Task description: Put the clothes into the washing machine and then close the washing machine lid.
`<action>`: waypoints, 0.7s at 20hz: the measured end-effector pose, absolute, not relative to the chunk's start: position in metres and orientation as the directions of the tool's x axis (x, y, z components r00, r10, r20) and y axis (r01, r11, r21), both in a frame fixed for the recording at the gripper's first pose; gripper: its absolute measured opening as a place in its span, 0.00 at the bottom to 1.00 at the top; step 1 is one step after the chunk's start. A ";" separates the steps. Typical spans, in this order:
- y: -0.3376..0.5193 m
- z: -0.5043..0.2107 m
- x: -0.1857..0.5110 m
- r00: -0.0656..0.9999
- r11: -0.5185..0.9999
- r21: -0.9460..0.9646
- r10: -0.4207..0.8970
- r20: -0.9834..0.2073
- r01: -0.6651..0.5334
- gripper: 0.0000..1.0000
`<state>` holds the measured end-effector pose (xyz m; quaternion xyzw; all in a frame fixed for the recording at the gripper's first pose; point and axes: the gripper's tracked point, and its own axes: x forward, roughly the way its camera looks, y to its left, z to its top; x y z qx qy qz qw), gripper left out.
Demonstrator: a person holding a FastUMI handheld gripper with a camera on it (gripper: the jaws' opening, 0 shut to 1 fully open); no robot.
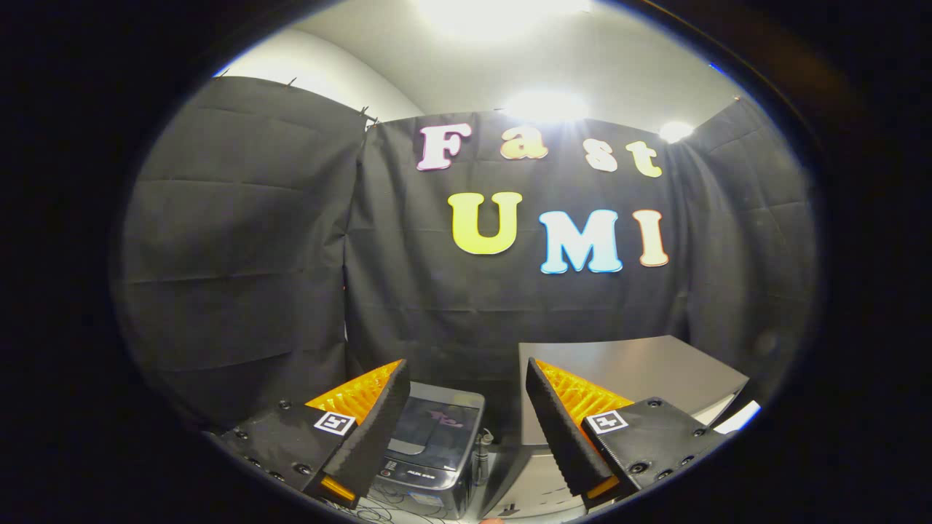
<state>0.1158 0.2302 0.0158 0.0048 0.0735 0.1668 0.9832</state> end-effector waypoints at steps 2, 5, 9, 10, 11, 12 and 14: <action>0.207 0.021 0.110 0.943 0.952 0.035 0.305 -0.134 -0.303 0.99; 0.174 0.020 0.104 0.953 0.962 0.029 0.273 -0.135 -0.272 0.99; 0.135 0.020 0.100 0.962 0.972 0.035 0.236 -0.138 -0.233 0.99; 0.123 0.022 0.100 0.965 0.974 0.038 0.225 -0.137 -0.221 0.99; 0.113 0.023 0.100 0.968 0.977 0.037 0.212 -0.134 -0.209 0.99; 0.101 0.024 0.101 0.972 0.980 0.033 0.197 -0.130 -0.195 0.99; 0.084 0.024 0.102 0.976 0.984 0.030 0.177 -0.126 -0.175 0.99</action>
